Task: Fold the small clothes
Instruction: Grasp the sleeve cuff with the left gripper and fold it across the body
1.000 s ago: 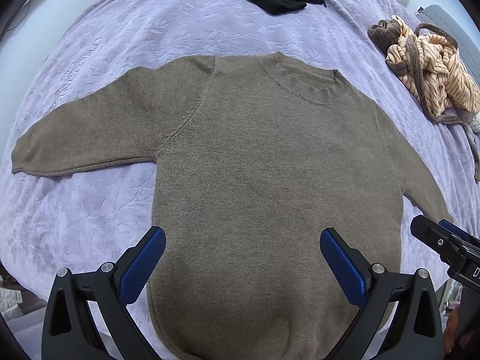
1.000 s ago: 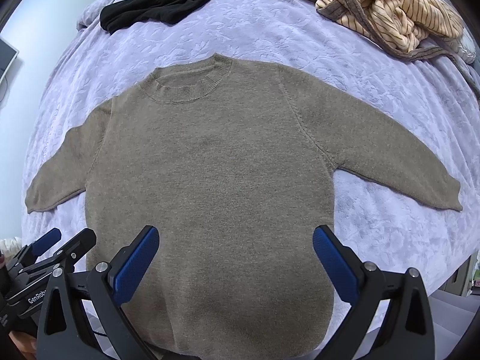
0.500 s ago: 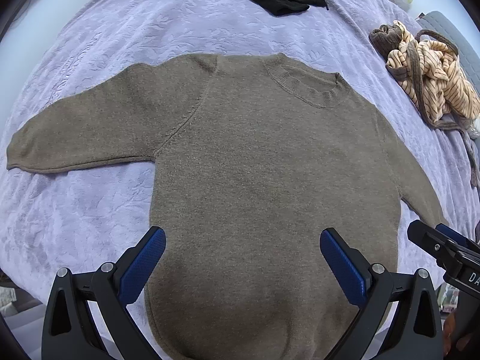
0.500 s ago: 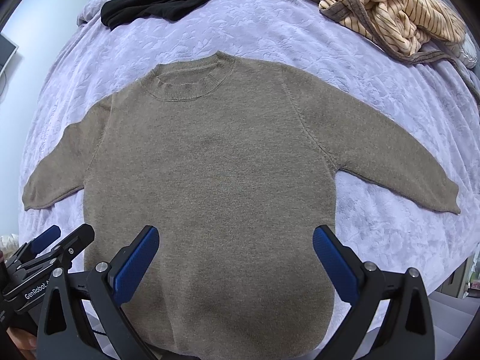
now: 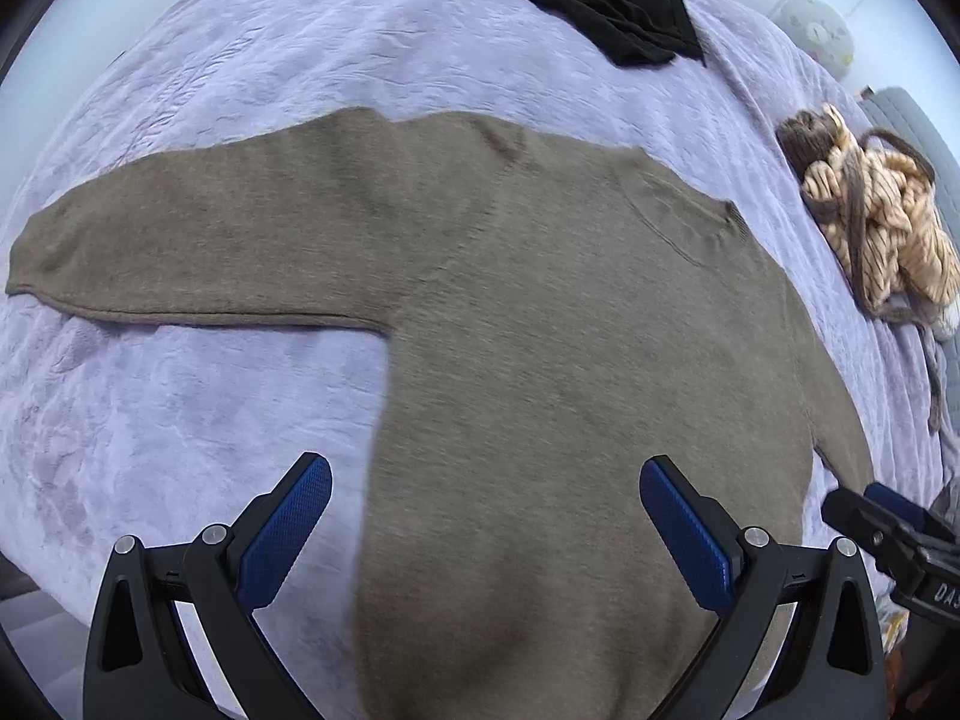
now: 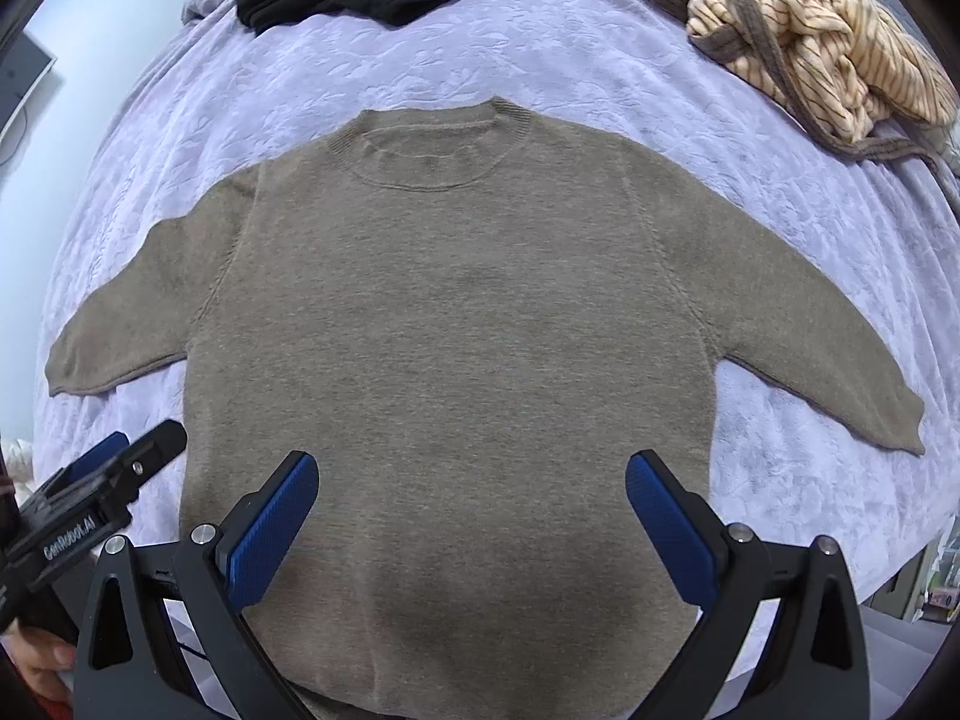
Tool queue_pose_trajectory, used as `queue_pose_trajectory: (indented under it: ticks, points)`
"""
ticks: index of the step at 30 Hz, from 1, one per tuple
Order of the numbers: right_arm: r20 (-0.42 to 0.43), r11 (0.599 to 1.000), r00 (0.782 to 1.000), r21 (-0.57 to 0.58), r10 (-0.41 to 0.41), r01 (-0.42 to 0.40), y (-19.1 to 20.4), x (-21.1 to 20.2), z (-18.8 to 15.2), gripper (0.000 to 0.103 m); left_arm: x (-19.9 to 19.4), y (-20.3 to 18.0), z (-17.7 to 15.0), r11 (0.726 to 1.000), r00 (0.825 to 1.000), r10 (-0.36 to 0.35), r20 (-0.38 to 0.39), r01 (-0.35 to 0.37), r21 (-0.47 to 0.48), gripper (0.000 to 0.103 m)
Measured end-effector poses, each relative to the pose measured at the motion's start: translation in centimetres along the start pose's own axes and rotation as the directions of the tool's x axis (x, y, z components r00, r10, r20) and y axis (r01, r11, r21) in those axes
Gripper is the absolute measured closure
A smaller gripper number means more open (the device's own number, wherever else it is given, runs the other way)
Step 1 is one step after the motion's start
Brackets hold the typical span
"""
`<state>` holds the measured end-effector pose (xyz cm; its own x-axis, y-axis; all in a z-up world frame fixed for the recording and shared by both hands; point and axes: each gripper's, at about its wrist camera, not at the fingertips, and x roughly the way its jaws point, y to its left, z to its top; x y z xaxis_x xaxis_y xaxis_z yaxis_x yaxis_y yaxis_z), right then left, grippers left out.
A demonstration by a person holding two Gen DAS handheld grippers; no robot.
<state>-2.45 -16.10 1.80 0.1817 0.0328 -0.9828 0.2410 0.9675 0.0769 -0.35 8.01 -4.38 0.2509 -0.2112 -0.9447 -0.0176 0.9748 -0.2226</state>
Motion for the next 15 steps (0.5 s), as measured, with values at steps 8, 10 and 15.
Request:
queue_pose_trajectory:
  ticks: [8, 10, 15]
  points:
    - [-0.039, 0.991, 0.999, -0.130, 0.007, -0.012, 5.2, 2.2, -0.2, 0.001, 1.0, 12.9, 2.7, 0.967, 0.990, 0.081, 0.112, -0.051, -0.249, 0.000]
    - [-0.060, 0.987, 0.998, -0.160, 0.018, -0.028, 6.7, 3.1, -0.4, 0.001, 1.1, 16.9, 3.0, 0.943, 0.983, 0.106, 0.146, -0.053, -0.329, 0.000]
    - [-0.107, 0.976, 0.994, -0.211, 0.038, -0.060, 9.4, 4.9, -1.0, 0.001, 1.4, 25.8, 3.1, 0.851, 0.969, 0.120, 0.215, 0.012, -0.525, 0.000]
